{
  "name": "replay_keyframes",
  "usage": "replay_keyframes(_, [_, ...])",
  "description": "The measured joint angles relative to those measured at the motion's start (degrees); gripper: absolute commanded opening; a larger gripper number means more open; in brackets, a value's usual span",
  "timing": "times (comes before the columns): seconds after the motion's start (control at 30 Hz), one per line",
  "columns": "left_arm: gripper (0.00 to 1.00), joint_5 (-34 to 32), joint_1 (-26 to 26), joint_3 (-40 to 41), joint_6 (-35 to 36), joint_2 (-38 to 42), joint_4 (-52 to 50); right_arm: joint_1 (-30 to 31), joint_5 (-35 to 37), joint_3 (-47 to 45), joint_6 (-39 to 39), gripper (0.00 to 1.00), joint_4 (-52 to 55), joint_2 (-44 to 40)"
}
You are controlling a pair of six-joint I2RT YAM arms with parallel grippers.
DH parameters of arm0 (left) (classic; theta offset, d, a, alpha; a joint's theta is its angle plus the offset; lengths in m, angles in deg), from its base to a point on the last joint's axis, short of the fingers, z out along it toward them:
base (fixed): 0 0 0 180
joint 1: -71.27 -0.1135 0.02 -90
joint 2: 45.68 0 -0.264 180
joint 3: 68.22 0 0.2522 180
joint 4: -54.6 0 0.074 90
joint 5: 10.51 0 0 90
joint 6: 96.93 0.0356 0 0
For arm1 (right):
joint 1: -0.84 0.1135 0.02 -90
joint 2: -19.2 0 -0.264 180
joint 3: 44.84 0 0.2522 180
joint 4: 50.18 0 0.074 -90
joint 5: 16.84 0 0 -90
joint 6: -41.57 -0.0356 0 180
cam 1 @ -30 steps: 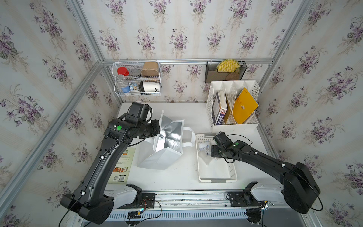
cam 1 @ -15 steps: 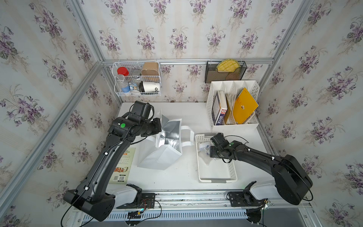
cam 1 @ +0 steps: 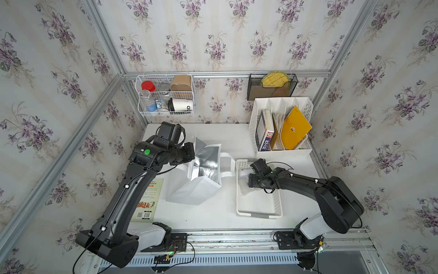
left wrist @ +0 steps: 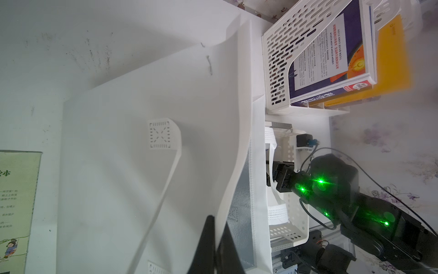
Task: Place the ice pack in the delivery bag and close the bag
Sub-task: Pick up the ice pack from the bin.
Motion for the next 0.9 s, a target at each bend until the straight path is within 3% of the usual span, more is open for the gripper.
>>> replay_keyframes(0.27, [0.00,0.28,0.00,-0.57,-0.44,-1.57,-0.70,-0.26,0.33,-2.16,-0.55,0.66,-1.11,-1.64])
replay_keyframes(0.9, [0.00,1.62,0.00,-1.62,-1.92,-1.36,-2.67,-0.22,0.02,-3.13,-1.84,0.48,1.07,-9.66])
